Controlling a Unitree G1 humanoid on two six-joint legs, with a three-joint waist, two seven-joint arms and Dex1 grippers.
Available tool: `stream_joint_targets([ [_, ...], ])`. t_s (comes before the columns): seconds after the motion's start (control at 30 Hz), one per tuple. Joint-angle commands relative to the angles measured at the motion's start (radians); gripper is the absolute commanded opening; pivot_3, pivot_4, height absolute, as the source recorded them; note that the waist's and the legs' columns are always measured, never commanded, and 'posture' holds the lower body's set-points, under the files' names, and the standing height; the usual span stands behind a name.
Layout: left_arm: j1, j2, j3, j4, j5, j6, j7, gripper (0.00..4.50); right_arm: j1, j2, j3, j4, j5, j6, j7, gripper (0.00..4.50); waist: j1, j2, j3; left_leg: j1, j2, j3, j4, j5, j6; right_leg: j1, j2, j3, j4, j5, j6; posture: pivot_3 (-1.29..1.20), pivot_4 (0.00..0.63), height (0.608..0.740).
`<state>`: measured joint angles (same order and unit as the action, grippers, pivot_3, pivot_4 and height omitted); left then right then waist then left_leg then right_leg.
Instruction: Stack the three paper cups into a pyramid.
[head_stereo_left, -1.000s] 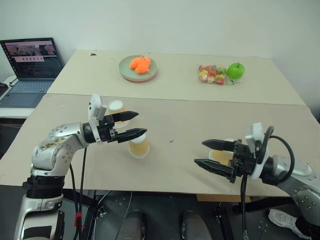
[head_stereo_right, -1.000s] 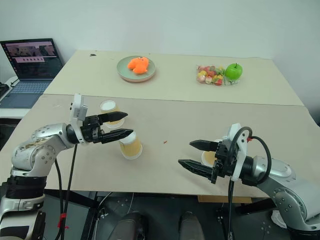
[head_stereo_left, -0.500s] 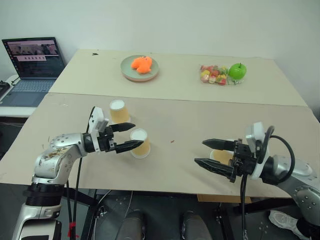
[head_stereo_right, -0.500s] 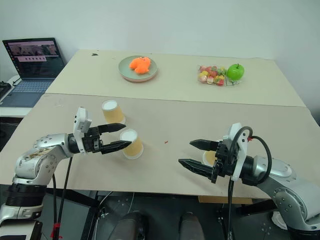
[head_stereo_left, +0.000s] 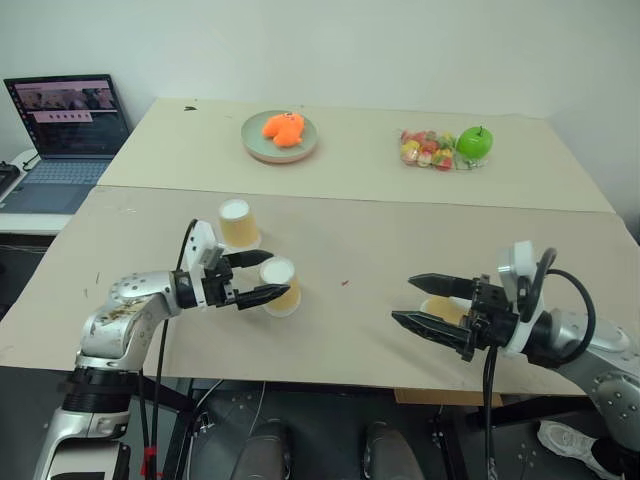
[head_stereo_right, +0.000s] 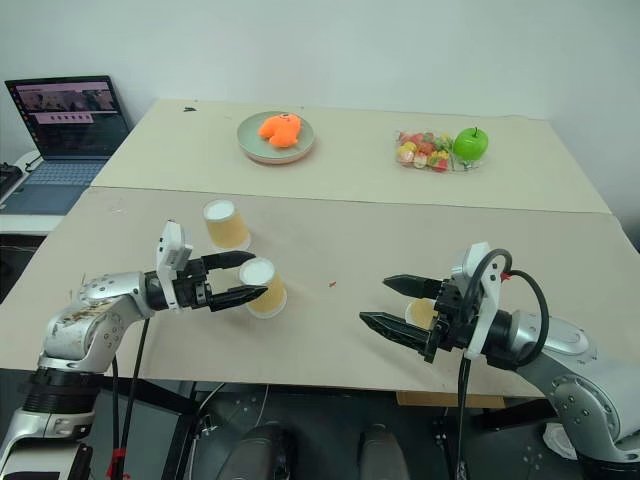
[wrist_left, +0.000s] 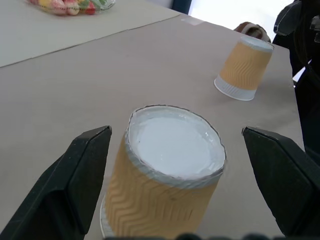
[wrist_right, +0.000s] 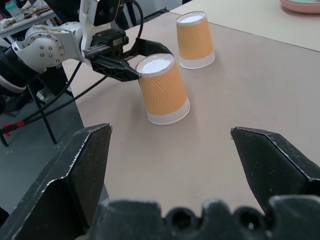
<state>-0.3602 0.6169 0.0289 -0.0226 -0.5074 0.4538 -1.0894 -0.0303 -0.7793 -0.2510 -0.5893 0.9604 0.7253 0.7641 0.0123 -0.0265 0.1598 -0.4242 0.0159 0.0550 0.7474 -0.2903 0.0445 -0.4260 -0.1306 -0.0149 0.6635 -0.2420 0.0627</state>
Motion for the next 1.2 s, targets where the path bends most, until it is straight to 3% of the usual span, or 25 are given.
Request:
stream_joint_targets([
  [0.03, 0.009, -0.009, -0.019, -0.006, 0.032, -0.055, -0.001, 4.46, -0.004, 0.003, -0.035, -0.029, 0.022, -0.016, -0.004, 4.5, 0.0, 0.0, 0.0, 0.0, 0.0, 0.0, 0.0, 0.0, 0.0, 0.0, 0.0, 0.0, 0.0, 0.0, 0.0, 0.0, 0.15, 0.676],
  [0.17, 0.006, -0.027, -0.01, 0.005, 0.029, -0.067, 0.003, 4.46, -0.004, 0.004, -0.038, -0.027, 0.023, -0.019, -0.009, 4.5, 0.0, 0.0, 0.0, 0.0, 0.0, 0.0, 0.0, 0.0, 0.0, 0.0, 0.0, 0.0, 0.0, 0.0, 0.0, 0.0, 0.15, 0.676],
  [0.2, 0.004, -0.03, -0.007, 0.008, 0.03, -0.071, 0.005, 3.94, -0.002, 0.005, -0.04, -0.029, 0.025, -0.018, -0.01, 4.5, 0.0, 0.0, 0.0, 0.0, 0.0, 0.0, 0.0, 0.0, 0.0, 0.0, 0.0, 0.0, 0.0, 0.0, 0.0, 0.0, 0.15, 0.676],
  [0.33, -0.021, -0.038, -0.008, 0.024, 0.054, -0.076, 0.039, 2.85, -0.001, 0.006, -0.035, -0.029, 0.019, -0.021, -0.012, 4.5, 0.0, 0.0, 0.0, 0.0, 0.0, 0.0, 0.0, 0.0, 0.0, 0.0, 0.0, 0.0, 0.0, 0.0, 0.0, 0.0, 0.15, 0.676],
  [0.57, -0.119, -0.072, -0.034, 0.06, 0.083, -0.127, 0.054, 2.85, -0.013, 0.004, -0.039, -0.021, 0.02, -0.02, -0.015, 4.5, 0.003, 0.0, 0.0, 0.0, 0.0, 0.0, 0.0, 0.0, 0.0, 0.0, 0.0, 0.0, 0.0, 0.0, 0.0, 0.0, 0.15, 0.676],
  [0.8, -0.284, -0.174, -0.143, 0.168, 0.084, -0.115, -0.061, 2.85, 0.015, -0.004, -0.073, -0.051, 0.067, -0.003, -0.018, 4.5, 0.004, 0.0, 0.0, -0.001, -0.001, 0.0, 0.001, 0.0, 0.0, 0.0, 0.0, -0.001, -0.001, 0.0, 0.001, 0.0, 0.15, 0.676],
  [1.2, -0.445, -0.289, -0.219, 0.511, 0.181, -0.24, -0.178, 2.85, 0.129, 0.003, -0.132, -0.156, 0.1, -0.015, -0.087, 4.5, 0.0, -0.001, 0.0, -0.001, -0.001, 0.0, 0.001, 0.0, 0.0, 0.0, 0.0, 0.0, 0.0, 0.001, 0.001, 0.0, 0.15, 0.676],
])
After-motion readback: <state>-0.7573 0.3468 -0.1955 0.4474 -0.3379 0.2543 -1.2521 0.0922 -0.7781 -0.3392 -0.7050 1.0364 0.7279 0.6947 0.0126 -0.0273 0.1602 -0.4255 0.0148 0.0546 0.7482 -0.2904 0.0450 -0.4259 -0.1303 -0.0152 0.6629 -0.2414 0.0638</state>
